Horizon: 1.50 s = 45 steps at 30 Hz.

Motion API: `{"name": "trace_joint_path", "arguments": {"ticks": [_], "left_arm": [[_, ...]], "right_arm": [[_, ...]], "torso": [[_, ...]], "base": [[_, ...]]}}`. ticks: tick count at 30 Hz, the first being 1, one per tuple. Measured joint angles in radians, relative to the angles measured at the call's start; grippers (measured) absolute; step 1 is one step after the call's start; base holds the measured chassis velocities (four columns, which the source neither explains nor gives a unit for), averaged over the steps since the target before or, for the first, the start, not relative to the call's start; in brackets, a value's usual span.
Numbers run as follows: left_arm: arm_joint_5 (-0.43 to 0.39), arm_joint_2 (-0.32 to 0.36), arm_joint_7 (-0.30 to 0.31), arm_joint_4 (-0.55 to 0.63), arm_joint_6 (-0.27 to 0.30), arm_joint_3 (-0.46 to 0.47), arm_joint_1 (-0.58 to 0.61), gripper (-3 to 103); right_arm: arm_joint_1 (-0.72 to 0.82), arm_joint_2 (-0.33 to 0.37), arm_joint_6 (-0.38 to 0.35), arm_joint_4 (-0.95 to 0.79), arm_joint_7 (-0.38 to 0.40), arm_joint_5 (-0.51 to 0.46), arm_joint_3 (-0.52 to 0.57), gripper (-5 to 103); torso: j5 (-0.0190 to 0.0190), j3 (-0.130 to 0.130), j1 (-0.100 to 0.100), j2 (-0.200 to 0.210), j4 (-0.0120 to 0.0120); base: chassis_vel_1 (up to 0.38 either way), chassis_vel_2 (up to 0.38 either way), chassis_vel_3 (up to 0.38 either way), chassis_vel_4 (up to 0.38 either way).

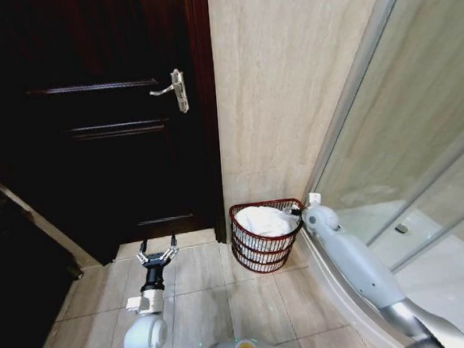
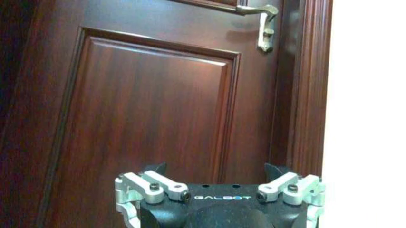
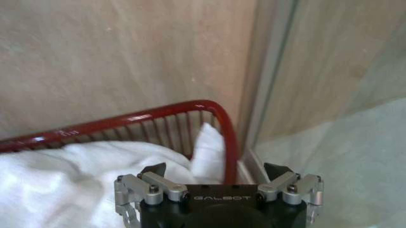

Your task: Discard the used towel into the hamper.

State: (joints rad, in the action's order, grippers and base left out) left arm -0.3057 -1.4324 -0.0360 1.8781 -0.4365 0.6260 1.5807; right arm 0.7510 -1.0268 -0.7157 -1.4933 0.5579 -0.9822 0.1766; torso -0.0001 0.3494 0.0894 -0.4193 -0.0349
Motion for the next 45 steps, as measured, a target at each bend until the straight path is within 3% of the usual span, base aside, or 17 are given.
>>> {"name": "trace_joint_path", "arguments": {"ticks": [13, 31, 36, 45], "left_arm": [[0.007, -0.011, -0.007, -0.009, 0.0, -0.014, -0.003, 100], [0.02, -0.015, -0.007, -0.015, -0.005, -0.01, 0.0, 100], [0.025, -0.016, -0.008, -0.02, -0.002, -0.007, -0.005, 100], [0.03, -0.021, -0.014, -0.029, 0.0, 0.004, -0.004, 100]], "right_arm": [[0.02, 0.021, 0.014, 0.018, -0.019, 0.017, 0.017, 100], [-0.062, -0.078, 0.008, 0.001, 0.063, -0.038, -0.11, 100], [-0.1, -0.132, 0.018, 0.011, 0.139, -0.068, -0.154, 100], [-0.086, -0.19, 0.031, 0.104, 0.08, 0.03, -0.167, 100]], "torso": [[0.0005, 0.0, 0.0, 0.0, -0.0003], [-0.0001, 0.0, 0.0, 0.0, -0.0003], [-0.0001, 0.0, 0.0, 0.0, -0.0006], [0.0001, 0.0, 0.0, 0.0, -0.0001]], "base": [[0.0, 0.0, 0.0, 0.0], [0.0, 0.0, 0.0, 0.0], [0.0, 0.0, 0.0, 0.0], [0.0, 0.0, 0.0, 0.0]]}}
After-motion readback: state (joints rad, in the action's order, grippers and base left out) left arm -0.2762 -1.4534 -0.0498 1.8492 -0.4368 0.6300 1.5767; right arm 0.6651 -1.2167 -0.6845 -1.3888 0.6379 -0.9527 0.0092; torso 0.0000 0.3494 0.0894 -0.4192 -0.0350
